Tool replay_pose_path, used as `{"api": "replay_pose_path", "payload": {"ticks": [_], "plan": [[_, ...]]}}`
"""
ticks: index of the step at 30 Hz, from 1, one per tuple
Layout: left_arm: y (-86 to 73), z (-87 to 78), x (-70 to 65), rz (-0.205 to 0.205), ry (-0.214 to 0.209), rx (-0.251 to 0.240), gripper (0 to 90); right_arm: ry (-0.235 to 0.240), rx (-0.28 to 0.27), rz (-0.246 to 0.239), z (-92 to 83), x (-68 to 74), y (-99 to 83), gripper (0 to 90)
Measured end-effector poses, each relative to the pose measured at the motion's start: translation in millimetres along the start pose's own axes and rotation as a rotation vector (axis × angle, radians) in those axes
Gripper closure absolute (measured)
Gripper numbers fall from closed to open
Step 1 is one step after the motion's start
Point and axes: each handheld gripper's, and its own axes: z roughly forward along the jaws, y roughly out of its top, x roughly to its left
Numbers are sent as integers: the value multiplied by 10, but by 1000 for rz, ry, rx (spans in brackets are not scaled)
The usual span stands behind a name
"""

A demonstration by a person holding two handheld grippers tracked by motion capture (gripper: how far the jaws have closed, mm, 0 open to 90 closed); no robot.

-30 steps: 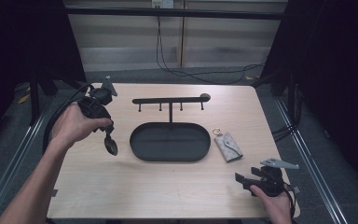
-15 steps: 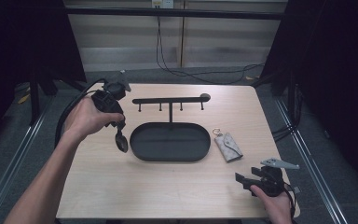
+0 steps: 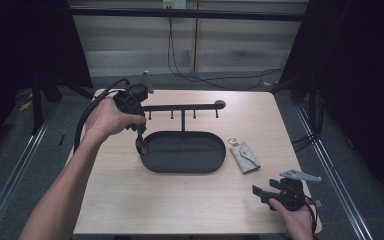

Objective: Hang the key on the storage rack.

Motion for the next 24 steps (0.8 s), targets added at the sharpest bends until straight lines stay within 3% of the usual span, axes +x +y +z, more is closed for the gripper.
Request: {"api": "replay_pose_path", "payload": {"ticks": [3, 10, 18, 24], "plan": [[57, 26, 16, -9, 14, 16, 708, 2, -2, -1, -3, 0, -1, 234], [196, 115, 52, -54, -1, 24, 708, 7, -4, -3, -2, 0, -2, 234], [286, 187, 81, -72, -22, 26, 708, 13, -5, -3, -4, -2, -3, 233], [355, 199, 65, -105, 0, 34, 707, 13, -6, 0, -4, -6, -5, 232]]}}
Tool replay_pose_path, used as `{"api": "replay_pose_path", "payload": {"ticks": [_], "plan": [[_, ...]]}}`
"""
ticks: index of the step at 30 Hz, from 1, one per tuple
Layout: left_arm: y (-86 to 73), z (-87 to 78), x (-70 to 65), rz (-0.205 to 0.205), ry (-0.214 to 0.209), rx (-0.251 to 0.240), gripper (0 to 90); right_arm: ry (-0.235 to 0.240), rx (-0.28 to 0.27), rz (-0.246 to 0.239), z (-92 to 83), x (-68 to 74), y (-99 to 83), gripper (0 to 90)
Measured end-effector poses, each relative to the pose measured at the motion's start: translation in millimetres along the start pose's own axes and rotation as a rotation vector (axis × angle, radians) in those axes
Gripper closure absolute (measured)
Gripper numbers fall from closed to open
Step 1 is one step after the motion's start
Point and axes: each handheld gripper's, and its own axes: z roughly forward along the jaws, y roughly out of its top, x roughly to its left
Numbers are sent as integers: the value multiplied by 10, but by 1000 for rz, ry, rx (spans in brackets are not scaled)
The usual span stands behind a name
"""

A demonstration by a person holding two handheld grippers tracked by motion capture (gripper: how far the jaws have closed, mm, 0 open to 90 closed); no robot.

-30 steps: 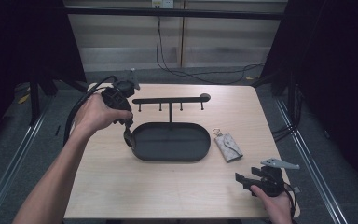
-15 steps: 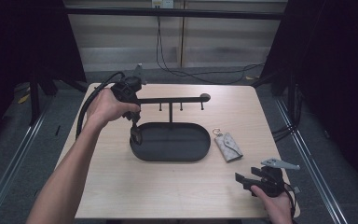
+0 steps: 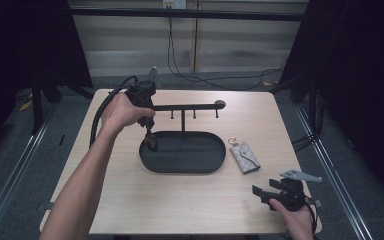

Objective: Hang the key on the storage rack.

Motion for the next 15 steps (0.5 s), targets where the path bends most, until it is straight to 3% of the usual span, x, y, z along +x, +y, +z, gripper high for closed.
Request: {"api": "replay_pose_path", "payload": {"ticks": [6, 11, 12, 15], "plan": [[94, 24, -33, -35, 44, 5, 707, 3, 0, 1, 1, -1, -1, 231], [119, 42, -15, -51, 52, 5, 707, 6, -1, 0, -2, -3, -2, 231], [119, 50, -24, -79, 53, -1, 707, 6, -1, -1, -2, -1, -3, 231], [118, 55, -16, -78, 58, -7, 705, 6, 0, -4, 3, 4, -3, 231]]}}
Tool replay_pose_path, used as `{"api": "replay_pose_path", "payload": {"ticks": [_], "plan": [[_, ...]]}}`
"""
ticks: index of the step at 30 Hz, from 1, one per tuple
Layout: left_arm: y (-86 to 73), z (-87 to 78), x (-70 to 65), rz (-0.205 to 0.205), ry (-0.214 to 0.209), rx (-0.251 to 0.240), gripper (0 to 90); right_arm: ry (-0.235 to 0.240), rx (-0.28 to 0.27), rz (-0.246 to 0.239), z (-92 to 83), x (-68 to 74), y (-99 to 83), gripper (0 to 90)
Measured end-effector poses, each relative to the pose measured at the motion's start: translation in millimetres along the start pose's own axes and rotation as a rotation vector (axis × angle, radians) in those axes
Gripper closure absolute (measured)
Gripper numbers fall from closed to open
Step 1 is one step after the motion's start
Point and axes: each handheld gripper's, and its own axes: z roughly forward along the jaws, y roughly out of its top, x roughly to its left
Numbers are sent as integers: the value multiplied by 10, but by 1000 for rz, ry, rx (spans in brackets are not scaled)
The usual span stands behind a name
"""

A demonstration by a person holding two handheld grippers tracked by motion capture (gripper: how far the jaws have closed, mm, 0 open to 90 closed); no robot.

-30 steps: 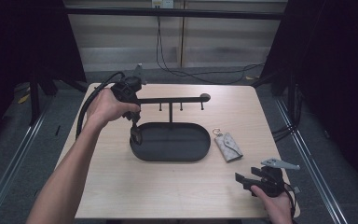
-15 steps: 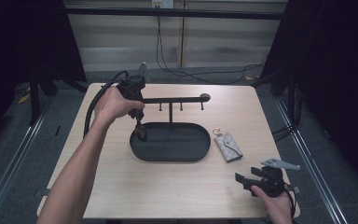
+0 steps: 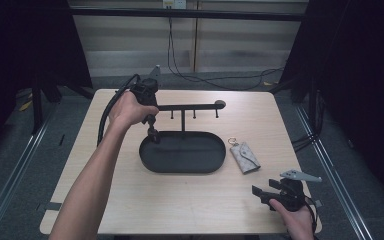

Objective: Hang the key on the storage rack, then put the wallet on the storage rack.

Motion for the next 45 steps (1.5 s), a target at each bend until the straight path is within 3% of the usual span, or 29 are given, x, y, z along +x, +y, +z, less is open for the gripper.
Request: {"api": "replay_pose_path", "payload": {"ticks": [5, 11, 12, 20, 25, 37, 39, 45], "plan": [[-5, 9, 27, 3, -28, -5, 668, -2, 3, 0, 4, 1, 0, 231], [-49, 12, 29, -8, -35, -33, 498, -3, 2, 3, 3, 1, -1, 231], [-54, 16, 40, 6, -37, -27, 495, -4, 1, 3, 3, 1, -1, 231], [-107, 8, 53, 9, -68, -17, 370, -2, 10, 11, 16, -5, 5, 231], [-203, 8, 92, 28, -70, -37, 351, -5, 6, 7, 14, -11, 3, 230], [-501, -44, 369, 18, -84, -93, 329, -10, 12, 2, 14, 2, 0, 230], [-539, -50, 411, 9, -71, -97, 322, -12, 10, 6, 13, -7, 1, 230], [-656, -55, 507, 20, -82, -118, 305, -16, 15, 6, 23, -8, 3, 230]]}}
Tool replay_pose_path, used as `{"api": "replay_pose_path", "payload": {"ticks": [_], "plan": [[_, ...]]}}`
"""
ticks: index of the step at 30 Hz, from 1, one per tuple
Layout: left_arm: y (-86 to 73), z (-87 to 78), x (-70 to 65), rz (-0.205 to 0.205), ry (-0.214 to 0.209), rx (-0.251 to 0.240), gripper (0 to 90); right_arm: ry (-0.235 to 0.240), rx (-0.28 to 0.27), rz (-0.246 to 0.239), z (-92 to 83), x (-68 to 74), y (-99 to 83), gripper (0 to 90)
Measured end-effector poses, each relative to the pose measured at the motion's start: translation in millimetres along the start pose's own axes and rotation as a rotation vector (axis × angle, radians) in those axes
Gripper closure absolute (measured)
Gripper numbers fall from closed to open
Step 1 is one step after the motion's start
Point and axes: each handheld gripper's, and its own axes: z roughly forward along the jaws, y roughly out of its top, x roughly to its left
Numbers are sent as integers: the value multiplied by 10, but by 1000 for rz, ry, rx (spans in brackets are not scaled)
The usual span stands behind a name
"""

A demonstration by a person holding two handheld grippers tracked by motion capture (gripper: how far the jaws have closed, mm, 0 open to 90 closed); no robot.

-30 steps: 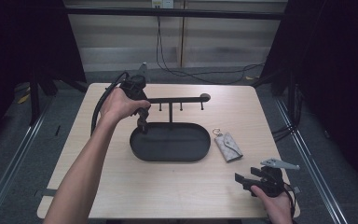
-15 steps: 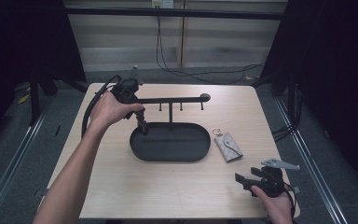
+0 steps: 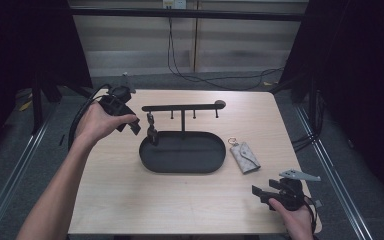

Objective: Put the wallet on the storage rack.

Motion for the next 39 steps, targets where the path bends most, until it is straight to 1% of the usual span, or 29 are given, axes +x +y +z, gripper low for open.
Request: {"api": "replay_pose_path", "payload": {"ticks": [3, 6, 8, 11, 12, 13, 14, 16, 17, 18, 19, 21, 24, 26, 28, 30, 31, 32, 33, 34, 36, 37, 38, 39], "plan": [[-63, 7, 42, -3, -13, 3, 301, -5, 1, 8, -3, -1, 0, 230], [-137, 22, 87, 3, -4, 7, 294, -3, -3, 7, -2, 1, 0, 230], [-185, 27, 102, 7, -1, -9, 291, -4, -2, 10, -5, -1, 0, 230], [-278, 53, 140, 6, -19, -25, 280, -4, -5, 9, -11, -3, -3, 230], [-311, 69, 152, -9, -22, -26, 278, -4, -5, 8, -11, -2, -4, 230], [-342, 83, 167, -13, -17, -22, 273, -5, -5, 4, -9, 0, -5, 230], [-367, 101, 184, -5, -22, -25, 253, -6, -5, 2, -10, 2, -5, 230], [-416, 131, 210, 2, -34, -22, 248, -5, -4, 4, -10, 1, -5, 230], [-442, 145, 213, 2, -29, -27, 244, -6, -4, 3, -8, 0, -5, 230], [-471, 160, 216, 12, -33, -31, 228, -6, -4, 5, -10, -1, -5, 230], [-517, 183, 209, 21, -48, -42, 212, -6, -4, 7, -11, 0, -5, 230], [-591, 218, 198, 41, -68, -62, 214, -6, -4, 7, -10, -2, -6, 230], [-718, 286, 193, 54, -71, -93, 203, -10, 4, 9, -3, -2, -3, 230], [-801, 334, 211, 64, -84, -111, 198, -8, -2, 9, -6, -3, -5, 230], [-911, 370, 240, 81, -95, -157, 188, -8, -2, 12, -9, -9, -5, 230], [-1003, 415, 247, 111, -119, -215, 172, -10, -1, 15, -6, -14, -4, 232], [-1039, 448, 260, 117, -135, -222, 168, -13, 2, 16, -3, -17, 0, 233], [-1070, 472, 273, 121, -134, -226, 170, -14, 6, 24, 4, -24, 7, 234], [-1108, 500, 260, 105, -127, -246, 175, -16, 8, 31, 12, -31, 12, 237], [-1143, 526, 253, 110, -126, -250, 177, -16, 12, 39, 21, -33, 16, 239], [-1211, 579, 236, 126, -138, -257, 177, -20, 20, 30, 35, -29, 22, 238], [-1252, 602, 226, 133, -140, -270, 177, -22, 25, 30, 37, -25, 24, 238], [-1298, 626, 220, 144, -148, -282, 177, -19, 28, 35, 36, -23, 27, 238], [-1350, 651, 222, 148, -165, -294, 177, -15, 29, 40, 35, -20, 29, 238]]}}
